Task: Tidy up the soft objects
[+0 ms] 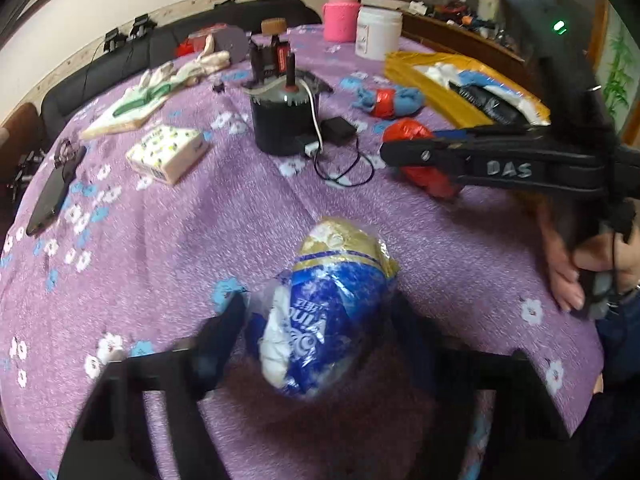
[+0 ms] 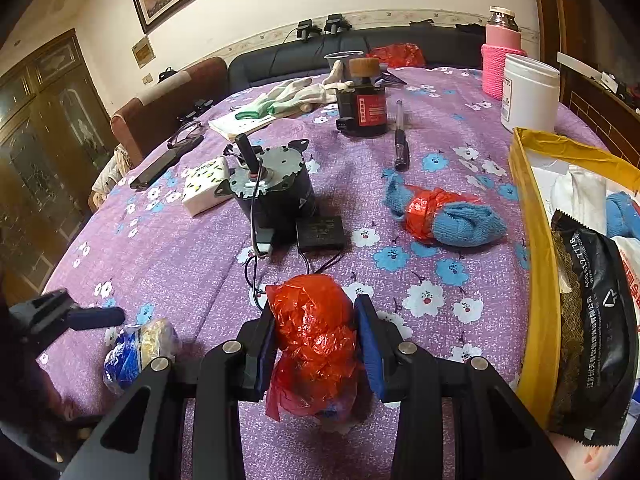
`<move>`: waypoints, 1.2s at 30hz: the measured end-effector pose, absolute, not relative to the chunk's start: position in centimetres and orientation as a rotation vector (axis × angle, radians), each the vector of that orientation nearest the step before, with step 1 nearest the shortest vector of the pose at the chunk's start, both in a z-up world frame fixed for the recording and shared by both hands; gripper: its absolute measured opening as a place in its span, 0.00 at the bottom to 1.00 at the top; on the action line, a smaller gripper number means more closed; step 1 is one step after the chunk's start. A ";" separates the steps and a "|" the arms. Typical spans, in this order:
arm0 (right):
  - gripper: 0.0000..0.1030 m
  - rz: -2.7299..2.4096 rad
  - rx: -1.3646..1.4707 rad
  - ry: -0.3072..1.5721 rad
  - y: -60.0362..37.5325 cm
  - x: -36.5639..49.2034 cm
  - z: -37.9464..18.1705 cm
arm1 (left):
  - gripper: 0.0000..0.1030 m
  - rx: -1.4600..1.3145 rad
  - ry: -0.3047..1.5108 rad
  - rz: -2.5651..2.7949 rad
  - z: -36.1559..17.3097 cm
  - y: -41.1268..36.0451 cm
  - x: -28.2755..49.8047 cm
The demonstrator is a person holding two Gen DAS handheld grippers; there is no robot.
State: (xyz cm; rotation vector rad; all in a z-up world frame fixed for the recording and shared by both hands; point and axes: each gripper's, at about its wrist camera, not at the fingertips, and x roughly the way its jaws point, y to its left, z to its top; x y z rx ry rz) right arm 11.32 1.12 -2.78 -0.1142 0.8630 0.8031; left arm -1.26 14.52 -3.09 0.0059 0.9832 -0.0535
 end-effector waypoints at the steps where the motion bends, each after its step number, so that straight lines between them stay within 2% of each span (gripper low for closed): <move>1: 0.39 0.806 -0.114 0.863 1.1 11.3 -2.8 | 0.51 0.001 0.980 -0.036 -3.2 14.5 -1.1; 4: 0.39 0.816 -0.123 0.861 1.3 11.1 -2.7 | 0.44 -0.021 0.960 -0.001 -3.0 14.6 -1.0; 11: 0.40 0.836 -0.215 0.848 2.7 9.9 -3.0 | 0.44 -0.131 0.895 0.114 -1.7 16.0 0.2; 13: 0.44 0.832 -0.244 0.843 3.0 9.6 -3.1 | 0.44 -0.155 0.880 0.140 -1.7 16.5 0.6; 15: 0.61 0.816 -0.273 0.831 3.3 9.4 -3.1 | 0.44 -0.167 0.870 0.176 -1.9 16.9 1.0; 17: 0.64 0.808 -0.286 0.816 3.3 9.2 -2.9 | 0.44 -0.175 0.862 0.200 -2.1 17.2 1.1; 19: 0.63 0.825 -0.288 0.815 3.2 9.0 -2.9 | 0.44 -0.192 0.854 0.210 -2.1 17.6 1.1; 20: 0.44 0.823 -0.297 0.821 3.3 8.9 -3.1 | 0.44 -0.197 0.848 0.216 -2.2 17.7 1.1; 21: 0.40 0.817 -0.307 0.823 3.4 8.9 -3.2 | 0.44 -0.203 0.841 0.223 -2.2 17.8 1.1; 28: 0.40 0.849 -0.239 0.685 2.5 7.5 -0.8 | 0.44 -0.203 0.778 0.259 -1.8 18.0 0.6; 36: 0.40 0.845 -0.161 0.568 1.4 6.8 1.1 | 0.44 -0.117 0.554 0.360 1.1 17.3 -1.8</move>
